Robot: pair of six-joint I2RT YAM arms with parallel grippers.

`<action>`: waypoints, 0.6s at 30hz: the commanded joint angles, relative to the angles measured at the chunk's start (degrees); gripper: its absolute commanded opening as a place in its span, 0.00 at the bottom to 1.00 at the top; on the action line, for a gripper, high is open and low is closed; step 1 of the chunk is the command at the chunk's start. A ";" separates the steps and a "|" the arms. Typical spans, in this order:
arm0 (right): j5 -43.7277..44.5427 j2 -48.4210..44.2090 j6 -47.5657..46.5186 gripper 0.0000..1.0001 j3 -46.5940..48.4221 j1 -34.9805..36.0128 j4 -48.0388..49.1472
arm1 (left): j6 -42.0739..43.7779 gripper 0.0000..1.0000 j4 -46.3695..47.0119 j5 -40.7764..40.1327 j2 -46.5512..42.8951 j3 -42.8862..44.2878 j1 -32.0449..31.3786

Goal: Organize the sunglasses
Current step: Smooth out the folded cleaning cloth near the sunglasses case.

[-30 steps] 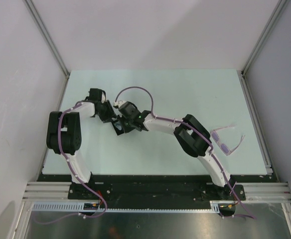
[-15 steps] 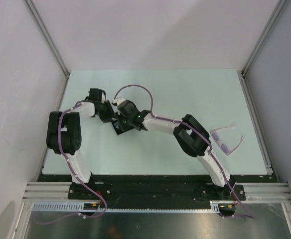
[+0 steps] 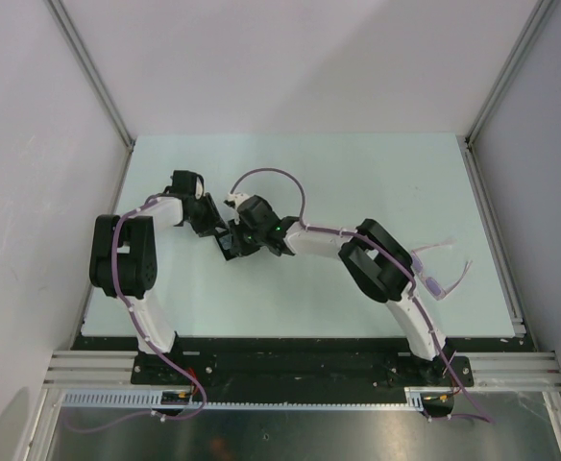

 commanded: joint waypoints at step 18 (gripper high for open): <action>-1.11 0.32 1.90 0.15 6.44 -1.73 4.47 | -0.17 0.41 -0.69 -0.96 -0.33 -0.94 0.49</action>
